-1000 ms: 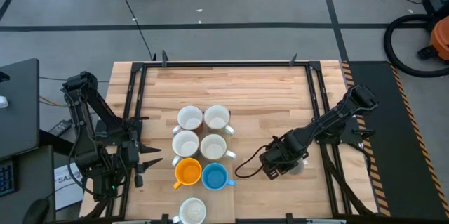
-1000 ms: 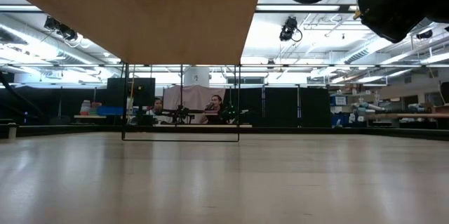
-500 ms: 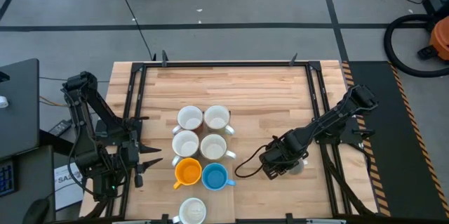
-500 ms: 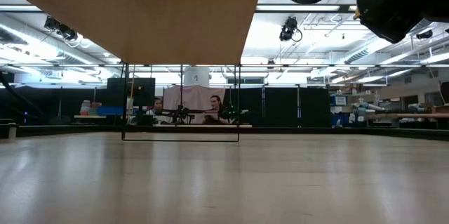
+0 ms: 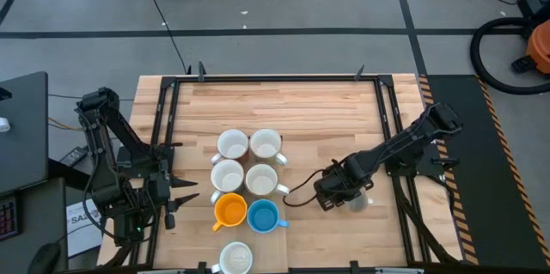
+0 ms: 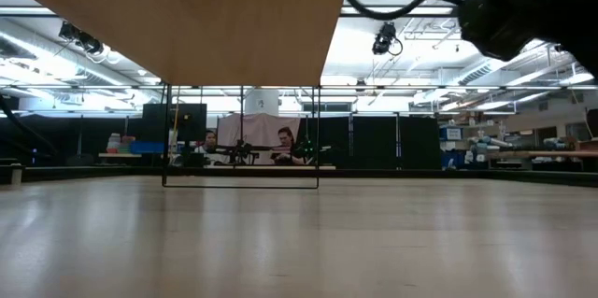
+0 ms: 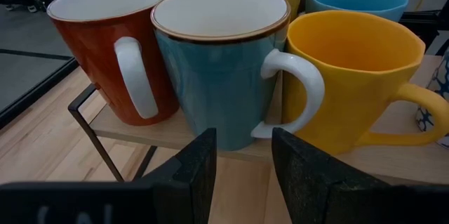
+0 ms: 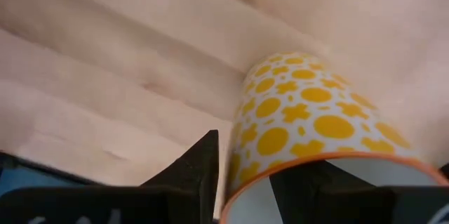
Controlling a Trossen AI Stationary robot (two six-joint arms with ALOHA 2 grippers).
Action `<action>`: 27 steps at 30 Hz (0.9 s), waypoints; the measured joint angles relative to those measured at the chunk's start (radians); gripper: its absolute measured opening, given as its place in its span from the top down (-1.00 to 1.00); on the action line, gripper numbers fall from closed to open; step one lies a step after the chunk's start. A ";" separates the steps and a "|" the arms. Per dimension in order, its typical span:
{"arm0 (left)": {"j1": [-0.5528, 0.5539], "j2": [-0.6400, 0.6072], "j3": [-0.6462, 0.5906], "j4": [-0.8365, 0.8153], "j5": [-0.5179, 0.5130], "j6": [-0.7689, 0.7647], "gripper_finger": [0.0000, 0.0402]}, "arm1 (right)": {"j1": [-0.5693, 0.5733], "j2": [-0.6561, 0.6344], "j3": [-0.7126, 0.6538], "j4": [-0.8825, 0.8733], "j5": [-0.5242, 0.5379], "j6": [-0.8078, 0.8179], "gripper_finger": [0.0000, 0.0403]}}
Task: Place coffee mugs
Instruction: Put the yellow mug on the shelf aligned with the blue mug
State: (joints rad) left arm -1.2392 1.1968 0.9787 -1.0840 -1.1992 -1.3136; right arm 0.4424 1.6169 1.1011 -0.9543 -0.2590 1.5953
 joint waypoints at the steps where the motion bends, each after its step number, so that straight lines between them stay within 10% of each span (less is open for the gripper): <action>1: 0.000 0.000 0.000 0.000 0.000 0.000 0.28 | -0.008 0.000 0.000 0.000 0.007 -0.001 0.40; 27: 0.000 0.000 0.000 0.014 0.000 0.000 0.28 | -0.129 -0.020 0.000 -0.003 0.026 -0.129 0.40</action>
State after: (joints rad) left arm -1.2392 1.1969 0.9787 -1.0695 -1.1988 -1.3136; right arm 0.3130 1.5965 1.1011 -0.9575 -0.2329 1.4662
